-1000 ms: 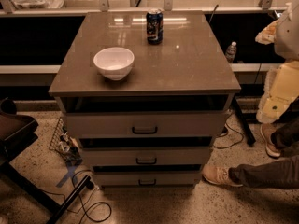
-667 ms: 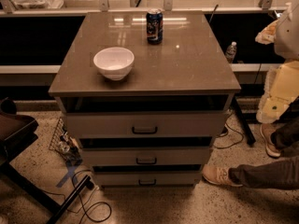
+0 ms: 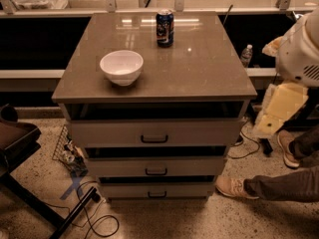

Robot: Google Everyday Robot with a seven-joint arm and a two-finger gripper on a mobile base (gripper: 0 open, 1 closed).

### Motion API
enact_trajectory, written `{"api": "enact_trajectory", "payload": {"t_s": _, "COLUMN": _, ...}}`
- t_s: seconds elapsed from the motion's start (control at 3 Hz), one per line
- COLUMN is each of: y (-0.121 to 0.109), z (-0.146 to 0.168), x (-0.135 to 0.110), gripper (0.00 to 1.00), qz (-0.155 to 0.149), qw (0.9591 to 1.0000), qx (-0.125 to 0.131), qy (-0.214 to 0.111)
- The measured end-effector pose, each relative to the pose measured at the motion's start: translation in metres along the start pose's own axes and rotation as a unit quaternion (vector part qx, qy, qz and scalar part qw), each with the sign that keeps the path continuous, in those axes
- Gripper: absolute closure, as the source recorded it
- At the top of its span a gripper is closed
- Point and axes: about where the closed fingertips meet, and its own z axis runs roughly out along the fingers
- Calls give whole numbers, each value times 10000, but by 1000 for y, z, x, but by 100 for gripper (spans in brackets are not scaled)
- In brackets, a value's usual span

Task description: Open top drawer

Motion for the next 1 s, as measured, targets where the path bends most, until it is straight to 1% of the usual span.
{"api": "enact_trajectory", "payload": {"t_s": 0.33, "y": 9, "z": 37, "x": -4, "gripper": 0, "qz": 133, "qw": 9994, "qx": 195, "qy": -245}}
{"api": "enact_trajectory", "payload": {"t_s": 0.67, "y": 12, "z": 81, "x": -9, "gripper": 0, "qz": 181, "qw": 9979, "qx": 366, "qy": -493}}
{"api": "enact_trajectory", "payload": {"t_s": 1.0, "y": 9, "z": 121, "x": -18, "gripper": 0, "qz": 265, "qw": 9947, "qx": 595, "qy": -792}}
